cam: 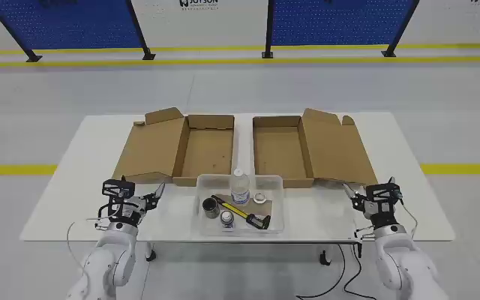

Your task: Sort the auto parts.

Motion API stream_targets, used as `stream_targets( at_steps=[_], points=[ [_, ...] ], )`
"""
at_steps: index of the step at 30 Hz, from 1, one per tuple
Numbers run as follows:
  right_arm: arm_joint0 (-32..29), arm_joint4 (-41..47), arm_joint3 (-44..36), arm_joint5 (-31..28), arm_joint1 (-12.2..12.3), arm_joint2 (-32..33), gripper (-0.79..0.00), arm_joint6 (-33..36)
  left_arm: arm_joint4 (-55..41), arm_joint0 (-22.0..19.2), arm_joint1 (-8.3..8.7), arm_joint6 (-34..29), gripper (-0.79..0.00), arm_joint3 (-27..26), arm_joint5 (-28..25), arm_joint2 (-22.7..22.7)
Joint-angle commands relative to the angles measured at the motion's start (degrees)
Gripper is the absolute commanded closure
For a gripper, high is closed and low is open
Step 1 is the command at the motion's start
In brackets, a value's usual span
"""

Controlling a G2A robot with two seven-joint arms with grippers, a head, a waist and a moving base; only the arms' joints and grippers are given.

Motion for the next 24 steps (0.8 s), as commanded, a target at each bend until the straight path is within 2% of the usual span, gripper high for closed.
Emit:
stream_targets(
  at_steps=[1,20,24],
  points=[
    [0.00,0.00,0.00,0.00,0.00,0.00,-0.785,0.00,0.00,0.00,0.00,0.00,-0.784,0.00,0.00,0.00],
    [0.00,0.00,0.00,0.00,0.00,0.00,-0.785,0.00,0.01,-0.15,-0.01,0.07,-0.785,0.02,0.08,-0.11],
    [0.00,0.00,0.00,0.00,0.00,0.00,-0.785,0.00,0.17,-2.47,-0.09,-0.07,-0.785,0.46,-0.52,0.04]
  ],
)
